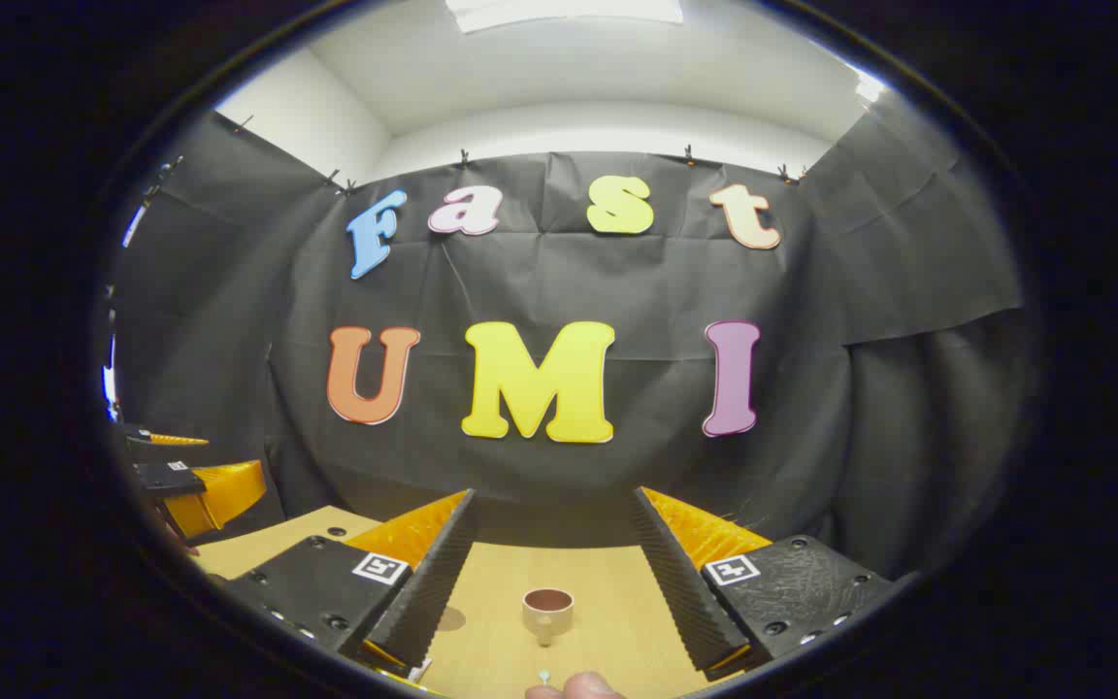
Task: Put the toothbrush and toothpaste on the desktop into the cup, then pick up the cup and place it on the coaster on the desktop.
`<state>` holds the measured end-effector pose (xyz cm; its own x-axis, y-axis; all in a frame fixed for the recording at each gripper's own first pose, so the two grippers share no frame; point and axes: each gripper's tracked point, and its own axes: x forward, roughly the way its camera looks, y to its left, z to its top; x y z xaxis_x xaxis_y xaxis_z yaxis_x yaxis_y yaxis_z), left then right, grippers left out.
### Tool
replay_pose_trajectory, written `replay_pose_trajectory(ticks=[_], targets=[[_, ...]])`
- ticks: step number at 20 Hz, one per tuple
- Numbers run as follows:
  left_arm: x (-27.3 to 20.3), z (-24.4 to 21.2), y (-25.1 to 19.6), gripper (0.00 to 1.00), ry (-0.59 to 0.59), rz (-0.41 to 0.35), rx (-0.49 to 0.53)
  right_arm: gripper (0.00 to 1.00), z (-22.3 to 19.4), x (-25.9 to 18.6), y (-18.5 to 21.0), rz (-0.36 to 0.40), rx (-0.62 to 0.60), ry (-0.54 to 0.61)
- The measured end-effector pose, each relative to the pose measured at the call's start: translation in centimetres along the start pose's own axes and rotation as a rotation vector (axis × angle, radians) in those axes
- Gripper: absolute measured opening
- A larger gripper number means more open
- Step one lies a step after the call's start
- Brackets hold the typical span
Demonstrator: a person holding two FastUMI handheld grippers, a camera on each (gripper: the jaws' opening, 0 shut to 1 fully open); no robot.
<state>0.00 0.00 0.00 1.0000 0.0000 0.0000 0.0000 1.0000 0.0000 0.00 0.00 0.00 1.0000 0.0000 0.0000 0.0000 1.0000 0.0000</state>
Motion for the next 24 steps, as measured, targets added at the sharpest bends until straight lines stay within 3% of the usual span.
replay_pose_trajectory(ticks=[8, 24], targets=[[0.6, -0.3, 0.5, 1.00, 0.005, 0.000, 0.000, 0.97, -0.1, 0.2, 0.3, -0.005, -0.001, 0.005], [2.6, -1.0, -0.2, 0.97, 0.018, 0.001, 0.030, 0.95, -1.2, 2.9, 0.4, 0.019, -0.004, 0.035]])
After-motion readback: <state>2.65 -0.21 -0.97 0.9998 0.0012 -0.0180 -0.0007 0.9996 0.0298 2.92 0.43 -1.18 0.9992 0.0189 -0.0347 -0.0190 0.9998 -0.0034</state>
